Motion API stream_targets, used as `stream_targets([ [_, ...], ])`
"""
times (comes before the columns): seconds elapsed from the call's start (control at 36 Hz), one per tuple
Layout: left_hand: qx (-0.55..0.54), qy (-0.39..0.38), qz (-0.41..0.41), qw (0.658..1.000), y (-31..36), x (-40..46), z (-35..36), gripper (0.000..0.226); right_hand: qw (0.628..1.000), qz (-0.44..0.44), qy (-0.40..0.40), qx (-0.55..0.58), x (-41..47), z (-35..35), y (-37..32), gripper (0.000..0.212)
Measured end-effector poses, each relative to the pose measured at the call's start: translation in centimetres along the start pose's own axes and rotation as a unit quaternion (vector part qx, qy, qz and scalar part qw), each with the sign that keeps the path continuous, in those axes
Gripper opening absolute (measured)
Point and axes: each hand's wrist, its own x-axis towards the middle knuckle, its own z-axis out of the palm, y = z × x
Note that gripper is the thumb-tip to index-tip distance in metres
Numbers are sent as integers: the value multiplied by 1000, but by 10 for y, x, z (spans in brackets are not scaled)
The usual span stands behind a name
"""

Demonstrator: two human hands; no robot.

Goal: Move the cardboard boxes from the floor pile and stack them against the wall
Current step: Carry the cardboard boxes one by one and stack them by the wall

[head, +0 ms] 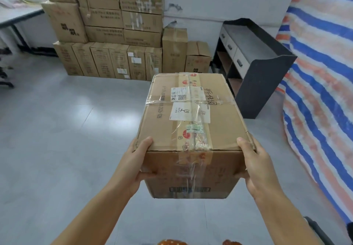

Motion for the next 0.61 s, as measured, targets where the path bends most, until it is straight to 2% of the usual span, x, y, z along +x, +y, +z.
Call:
stream_targets([
  [0.25, -2, 32, 6, 999, 65, 146, 46, 29, 999, 7, -31, 1, 163, 65, -34, 22],
  [0.61, 38, 23, 3, 999, 203, 419, 76, 26, 999, 34, -17, 20, 406, 222, -85, 30],
])
